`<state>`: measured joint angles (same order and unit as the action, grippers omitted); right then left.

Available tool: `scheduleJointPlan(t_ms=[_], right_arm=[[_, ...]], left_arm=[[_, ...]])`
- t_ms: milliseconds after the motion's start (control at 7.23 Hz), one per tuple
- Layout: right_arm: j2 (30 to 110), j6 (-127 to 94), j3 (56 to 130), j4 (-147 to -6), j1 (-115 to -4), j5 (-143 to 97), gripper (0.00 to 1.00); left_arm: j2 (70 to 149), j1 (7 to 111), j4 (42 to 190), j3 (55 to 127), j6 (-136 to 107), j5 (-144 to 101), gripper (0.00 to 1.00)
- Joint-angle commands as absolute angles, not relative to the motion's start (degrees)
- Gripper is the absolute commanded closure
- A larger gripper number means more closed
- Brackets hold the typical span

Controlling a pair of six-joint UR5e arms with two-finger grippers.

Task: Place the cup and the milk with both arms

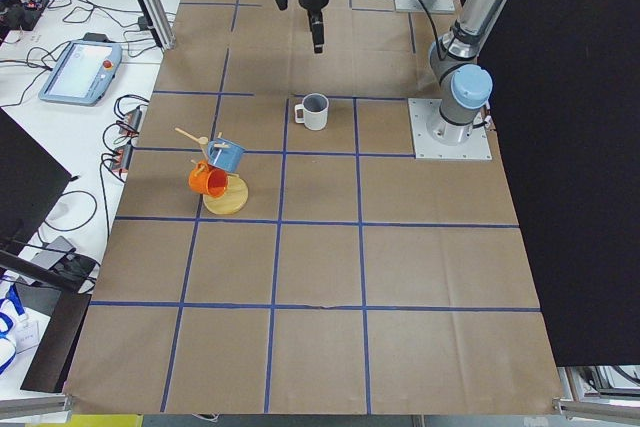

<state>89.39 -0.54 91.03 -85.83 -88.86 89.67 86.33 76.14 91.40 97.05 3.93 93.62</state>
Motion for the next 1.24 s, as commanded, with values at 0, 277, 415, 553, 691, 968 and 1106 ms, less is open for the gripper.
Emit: scheduleJointPlan(t_ms=[0,277,415,553,691,968,1106], right_arm=[[89.6,0.8,91.5,-86.0,-88.6,89.6,0.0],[89.6,0.8,91.4,-86.0,-88.6,89.6,0.0],[89.6,0.8,91.4,-86.0,-88.6,89.6,0.0],[89.6,0.7,91.4,-86.0,-88.6,89.6,0.0],[89.6,0.8,91.4,-86.0,-88.6,89.6,0.0],[89.6,0.7,91.5,-86.0,-88.6,89.6,0.0],[89.6,0.7,91.5,-86.0,-88.6,89.6,0.0]], left_arm=[[88.6,72.9,76.6,105.9,11.6,93.9,0.01],[89.0,72.7,74.0,113.1,11.6,93.6,0.01],[90.2,72.7,71.9,114.3,11.6,93.8,0.01],[92.5,72.6,70.7,114.4,11.5,93.6,0.01],[95.1,72.5,68.9,114.4,11.4,93.5,0.01],[96.5,72.3,68.6,114.5,11.1,93.5,0.01],[97.2,72.2,68.5,114.5,11.0,93.5,0.01]])
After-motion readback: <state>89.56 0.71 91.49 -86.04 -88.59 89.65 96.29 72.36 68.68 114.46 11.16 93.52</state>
